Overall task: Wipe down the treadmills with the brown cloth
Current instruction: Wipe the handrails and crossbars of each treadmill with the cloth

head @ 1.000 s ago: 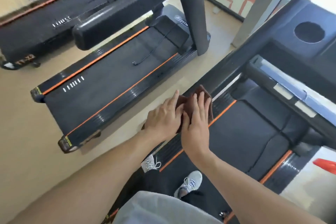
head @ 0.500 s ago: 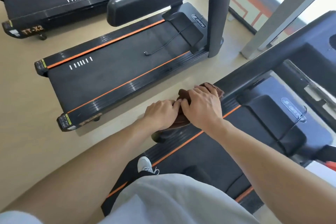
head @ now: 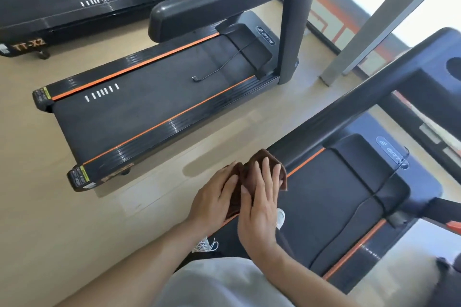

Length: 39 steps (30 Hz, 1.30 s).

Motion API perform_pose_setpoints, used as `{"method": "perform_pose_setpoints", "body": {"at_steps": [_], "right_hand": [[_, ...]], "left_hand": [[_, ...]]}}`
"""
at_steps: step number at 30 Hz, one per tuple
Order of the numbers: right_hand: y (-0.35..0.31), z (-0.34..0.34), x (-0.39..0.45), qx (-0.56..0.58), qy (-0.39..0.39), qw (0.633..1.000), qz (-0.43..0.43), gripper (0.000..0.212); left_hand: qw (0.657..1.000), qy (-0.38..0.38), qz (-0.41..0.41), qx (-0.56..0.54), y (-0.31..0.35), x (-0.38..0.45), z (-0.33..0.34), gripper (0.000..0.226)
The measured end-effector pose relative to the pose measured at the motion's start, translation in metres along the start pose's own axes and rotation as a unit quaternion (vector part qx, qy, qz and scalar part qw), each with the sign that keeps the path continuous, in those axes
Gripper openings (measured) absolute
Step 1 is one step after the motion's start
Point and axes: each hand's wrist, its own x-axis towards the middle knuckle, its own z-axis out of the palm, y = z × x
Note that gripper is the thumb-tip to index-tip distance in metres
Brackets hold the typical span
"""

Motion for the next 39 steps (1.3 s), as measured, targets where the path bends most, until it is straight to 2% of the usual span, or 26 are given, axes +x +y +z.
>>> {"method": "perform_pose_setpoints", "body": {"at_steps": [3,8,13,16,18,23,32,39], "right_hand": [[0.004,-0.008,0.015,0.017,0.006,1.000,0.013,0.050],[0.021,-0.040,0.072,0.016,0.060,0.996,0.069,0.047],[0.059,-0.085,0.148,-0.067,0.084,0.994,0.014,0.039],[0.088,-0.120,0.204,-0.147,0.041,0.988,-0.021,0.035],[0.109,-0.146,0.245,-0.192,0.007,0.981,-0.038,0.039],[0.164,-0.227,0.356,-0.307,-0.077,0.948,-0.039,0.038],[0.254,-0.321,0.492,-0.365,-0.044,0.930,0.014,0.043],[0.269,-0.342,0.540,-0.300,-0.002,0.950,0.082,0.038]], "left_hand": [[0.999,-0.021,0.029,0.028,0.025,0.015,-0.002,0.038],[0.982,-0.059,0.045,0.171,0.093,0.064,0.021,0.041],[0.967,-0.079,0.015,0.243,0.159,0.122,0.073,0.045],[0.963,-0.080,-0.016,0.258,0.190,0.167,0.110,0.045],[0.961,-0.076,-0.032,0.262,0.212,0.198,0.136,0.045],[0.960,-0.055,-0.018,0.273,0.286,0.282,0.211,0.049],[0.961,-0.007,0.028,0.275,0.394,0.396,0.323,0.052],[0.958,-0.004,0.035,0.284,0.423,0.458,0.352,0.053]]}}
